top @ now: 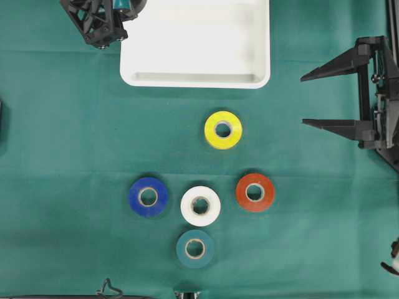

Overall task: Pick up the tape from a random location and place it into the white case.
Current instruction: 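Lift the black tape roll with the left gripper toward the tray, then lower the black tape roll into the white tray and open left gripper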

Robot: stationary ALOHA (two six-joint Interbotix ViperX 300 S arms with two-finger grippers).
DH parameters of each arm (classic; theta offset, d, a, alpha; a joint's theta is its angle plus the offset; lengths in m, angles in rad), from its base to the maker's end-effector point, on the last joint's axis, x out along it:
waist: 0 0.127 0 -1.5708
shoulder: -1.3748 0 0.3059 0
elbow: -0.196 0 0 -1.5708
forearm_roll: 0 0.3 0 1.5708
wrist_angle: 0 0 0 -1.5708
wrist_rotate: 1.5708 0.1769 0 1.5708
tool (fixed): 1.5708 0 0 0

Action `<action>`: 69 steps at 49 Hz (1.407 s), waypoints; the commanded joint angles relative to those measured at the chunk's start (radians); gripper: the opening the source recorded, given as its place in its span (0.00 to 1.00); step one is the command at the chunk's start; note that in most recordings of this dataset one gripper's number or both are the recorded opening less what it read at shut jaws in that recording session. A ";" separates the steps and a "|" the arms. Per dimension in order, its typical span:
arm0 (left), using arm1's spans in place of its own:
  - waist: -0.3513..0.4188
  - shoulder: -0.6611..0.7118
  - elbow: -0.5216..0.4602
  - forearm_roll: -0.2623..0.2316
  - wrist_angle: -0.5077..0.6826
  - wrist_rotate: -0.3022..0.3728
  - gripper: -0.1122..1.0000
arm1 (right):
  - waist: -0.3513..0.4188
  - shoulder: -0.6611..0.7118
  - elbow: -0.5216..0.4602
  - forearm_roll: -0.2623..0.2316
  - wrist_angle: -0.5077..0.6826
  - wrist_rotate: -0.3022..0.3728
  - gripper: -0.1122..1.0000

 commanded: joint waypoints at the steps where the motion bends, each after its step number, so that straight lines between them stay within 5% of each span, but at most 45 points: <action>1: -0.002 -0.009 -0.015 0.000 -0.026 0.002 0.27 | 0.000 0.005 -0.023 0.000 -0.005 0.000 0.93; 42: -0.018 0.276 -0.313 0.002 -0.126 0.032 0.27 | 0.002 0.006 -0.025 -0.002 -0.005 -0.003 0.93; 69: -0.018 0.282 -0.313 0.002 -0.110 0.032 0.27 | 0.002 0.006 -0.025 -0.005 -0.005 -0.005 0.93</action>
